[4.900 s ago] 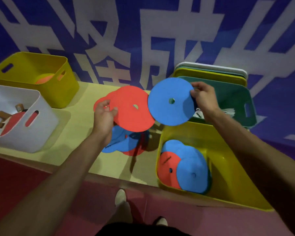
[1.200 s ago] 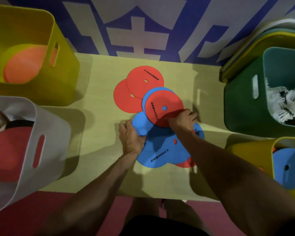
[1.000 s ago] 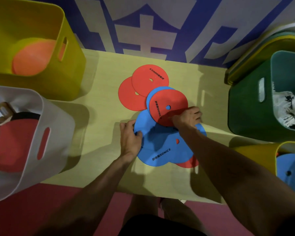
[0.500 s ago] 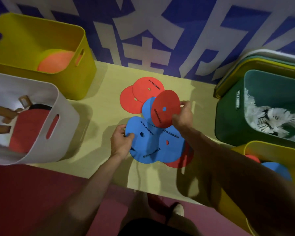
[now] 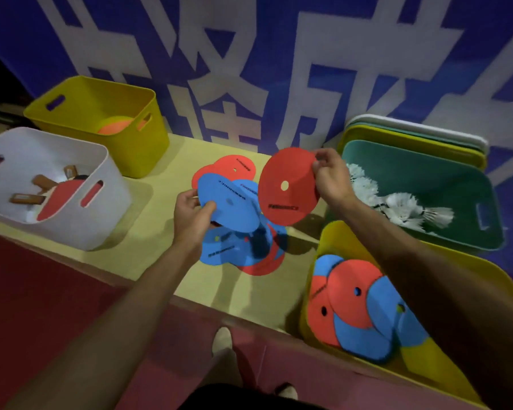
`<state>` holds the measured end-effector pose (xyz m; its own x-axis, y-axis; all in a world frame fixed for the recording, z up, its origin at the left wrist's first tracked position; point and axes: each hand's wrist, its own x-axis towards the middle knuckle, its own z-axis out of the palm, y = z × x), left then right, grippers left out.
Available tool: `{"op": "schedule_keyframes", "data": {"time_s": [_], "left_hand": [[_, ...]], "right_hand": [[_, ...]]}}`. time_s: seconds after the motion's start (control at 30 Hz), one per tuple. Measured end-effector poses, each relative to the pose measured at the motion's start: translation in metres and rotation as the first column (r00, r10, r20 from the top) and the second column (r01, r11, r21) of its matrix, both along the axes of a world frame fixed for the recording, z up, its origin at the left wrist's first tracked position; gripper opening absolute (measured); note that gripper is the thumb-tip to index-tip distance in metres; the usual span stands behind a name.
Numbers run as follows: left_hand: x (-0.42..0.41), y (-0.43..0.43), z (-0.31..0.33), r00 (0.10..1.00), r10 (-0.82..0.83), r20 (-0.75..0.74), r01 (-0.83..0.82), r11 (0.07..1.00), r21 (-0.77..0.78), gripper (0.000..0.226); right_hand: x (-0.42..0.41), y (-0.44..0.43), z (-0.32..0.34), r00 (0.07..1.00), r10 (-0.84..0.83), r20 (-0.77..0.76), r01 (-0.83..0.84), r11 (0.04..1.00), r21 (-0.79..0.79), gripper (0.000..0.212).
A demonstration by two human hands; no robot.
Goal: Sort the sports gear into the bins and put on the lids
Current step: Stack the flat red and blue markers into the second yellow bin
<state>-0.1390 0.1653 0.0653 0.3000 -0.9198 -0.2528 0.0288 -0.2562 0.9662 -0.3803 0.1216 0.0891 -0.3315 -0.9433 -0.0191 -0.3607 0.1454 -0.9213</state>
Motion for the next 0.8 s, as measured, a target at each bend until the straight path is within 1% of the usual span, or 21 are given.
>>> {"op": "schedule_keyframes", "data": {"time_s": [0.1,0.17,0.3,0.4,0.5,0.57,0.63,0.67,0.73,0.8], "left_hand": [[-0.033,0.025,0.022,0.988,-0.048,-0.144,0.041,0.998,-0.050,0.029],[-0.053,0.039,0.035,0.970,-0.142,-0.195,0.132,0.989,-0.065,0.028],[-0.087,0.063,0.046,0.911,-0.373,-0.177,0.365,0.928,-0.078,0.031],[-0.110,0.076,0.047,0.844,-0.517,-0.141,0.513,0.856,-0.066,0.031],[-0.130,0.084,0.046,0.760,-0.647,-0.064,0.648,0.761,-0.001,0.033],[-0.147,0.090,0.044,0.681,-0.732,0.022,0.729,0.681,0.069,0.037],[-0.162,0.093,0.040,0.598,-0.794,0.110,0.785,0.608,0.122,0.037],[-0.168,0.093,0.036,0.551,-0.819,0.161,0.806,0.573,0.150,0.036],[-0.181,0.092,0.028,0.445,-0.855,0.265,0.835,0.503,0.222,0.035],[-0.195,0.090,0.018,0.345,-0.881,0.323,0.843,0.442,0.305,0.035]], "right_hand": [[-0.044,0.036,0.024,0.998,0.035,0.046,-0.035,0.999,-0.006,0.024],[-0.071,0.063,0.036,0.993,0.066,0.093,-0.067,0.998,0.014,0.025],[-0.123,0.111,0.044,0.974,0.176,0.142,-0.189,0.978,0.085,0.026],[-0.160,0.143,0.041,0.957,0.253,0.142,-0.278,0.941,0.194,0.025],[-0.191,0.169,0.030,0.952,0.299,0.071,-0.304,0.886,0.349,0.021],[-0.205,0.185,0.020,0.943,0.332,0.025,-0.308,0.841,0.445,0.021],[-0.212,0.196,0.009,0.924,0.377,-0.058,-0.294,0.801,0.521,0.021],[-0.213,0.199,0.003,0.903,0.416,-0.112,-0.290,0.780,0.555,0.022],[-0.213,0.205,-0.008,0.825,0.521,-0.219,-0.298,0.730,0.615,0.023],[-0.211,0.210,-0.017,0.747,0.599,-0.287,-0.300,0.689,0.660,0.025]]}}
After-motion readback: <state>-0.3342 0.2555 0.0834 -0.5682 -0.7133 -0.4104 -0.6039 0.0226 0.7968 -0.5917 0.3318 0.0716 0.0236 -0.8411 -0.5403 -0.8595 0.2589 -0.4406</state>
